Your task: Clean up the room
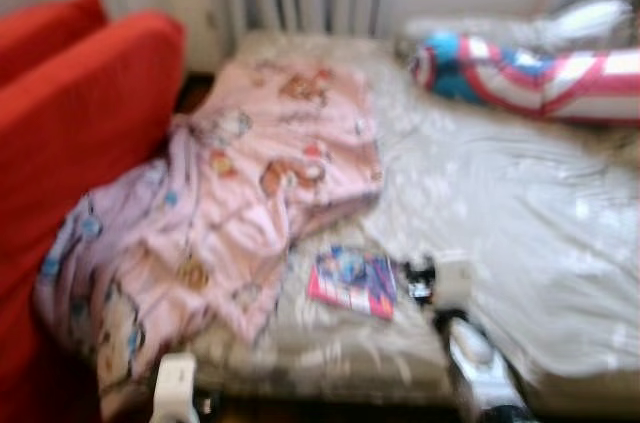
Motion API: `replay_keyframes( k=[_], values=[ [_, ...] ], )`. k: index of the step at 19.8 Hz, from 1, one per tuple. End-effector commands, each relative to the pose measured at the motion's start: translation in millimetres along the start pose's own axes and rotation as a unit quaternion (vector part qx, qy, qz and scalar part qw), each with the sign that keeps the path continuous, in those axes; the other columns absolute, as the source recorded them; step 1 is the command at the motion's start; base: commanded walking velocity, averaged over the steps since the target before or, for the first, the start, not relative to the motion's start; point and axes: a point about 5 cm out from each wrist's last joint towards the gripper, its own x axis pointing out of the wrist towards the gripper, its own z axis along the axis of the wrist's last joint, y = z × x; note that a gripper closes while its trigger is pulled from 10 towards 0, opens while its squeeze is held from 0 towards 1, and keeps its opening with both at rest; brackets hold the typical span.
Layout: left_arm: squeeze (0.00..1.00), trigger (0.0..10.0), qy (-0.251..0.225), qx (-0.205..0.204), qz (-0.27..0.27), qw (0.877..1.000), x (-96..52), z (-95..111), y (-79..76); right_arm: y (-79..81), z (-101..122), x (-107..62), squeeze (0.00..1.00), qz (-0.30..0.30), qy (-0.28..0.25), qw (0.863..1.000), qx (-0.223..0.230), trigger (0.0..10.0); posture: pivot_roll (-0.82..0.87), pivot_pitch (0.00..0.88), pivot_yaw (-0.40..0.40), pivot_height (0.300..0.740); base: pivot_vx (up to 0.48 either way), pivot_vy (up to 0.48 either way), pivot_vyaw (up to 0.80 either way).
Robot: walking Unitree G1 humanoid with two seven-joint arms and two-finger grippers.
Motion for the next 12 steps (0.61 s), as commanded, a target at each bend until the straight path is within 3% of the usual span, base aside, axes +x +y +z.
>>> replay_keyframes(
  k=[1, 3, 5, 6, 8, 11, 12],
  values=[
    [0.00, 10.0, -0.020, -0.010, -0.004, 1.000, 0.4, 4.0, -2.3, -11.3, -4.1, -5.0, 0.00, -0.016, 0.007, 1.000, -0.001, 10.0, -0.01, 0.089, -0.023, 0.740, 0.000, 0.000, 0.00],
    [0.00, 10.0, -0.066, -0.011, -0.006, 0.998, 3.6, 21.0, -2.6, -13.5, -2.3, -5.7, 0.00, -0.020, -0.001, 1.000, -0.010, 10.0, -0.01, 0.093, -0.021, 0.740, 0.000, 0.000, 0.00],
    [0.00, 10.0, -0.186, -0.003, -0.012, 0.982, 5.0, 67.6, -3.6, -15.2, 8.2, -2.6, 0.00, -0.019, -0.026, 0.999, -0.018, 10.0, -0.01, 0.094, -0.020, 0.740, 0.000, 0.000, 0.00],
    [0.00, 10.0, -0.216, 0.000, -0.016, 0.976, 3.6, 79.5, -5.4, -15.4, 10.5, -2.1, 0.00, -0.020, -0.031, 0.999, -0.017, 10.0, -0.01, 0.094, -0.021, 0.740, 0.000, 0.000, 0.00],
    [0.00, 10.0, -0.267, 0.006, -0.030, 0.963, -1.7, 97.7, -12.8, -14.6, 13.5, -3.1, 0.00, -0.018, -0.044, 0.999, -0.018, 10.0, -0.01, 0.094, -0.021, 0.740, 0.000, 0.000, 0.00],
    [0.00, 10.0, -0.301, 0.012, -0.033, 0.953, -13.0, 104.7, -12.2, -11.9, 15.0, -6.8, 0.00, -0.012, -0.058, 0.998, -0.020, 10.0, -0.02, 0.084, -0.022, 0.740, 0.000, 0.000, 0.00],
    [0.00, 10.0, -0.317, 0.011, -0.034, 0.948, -17.6, 112.7, -11.9, -12.0, 17.2, -5.9, 0.00, -0.020, -0.063, 0.998, 0.000, 10.0, -0.02, 0.081, -0.023, 0.740, 0.000, 0.000, 0.00]
  ],
)
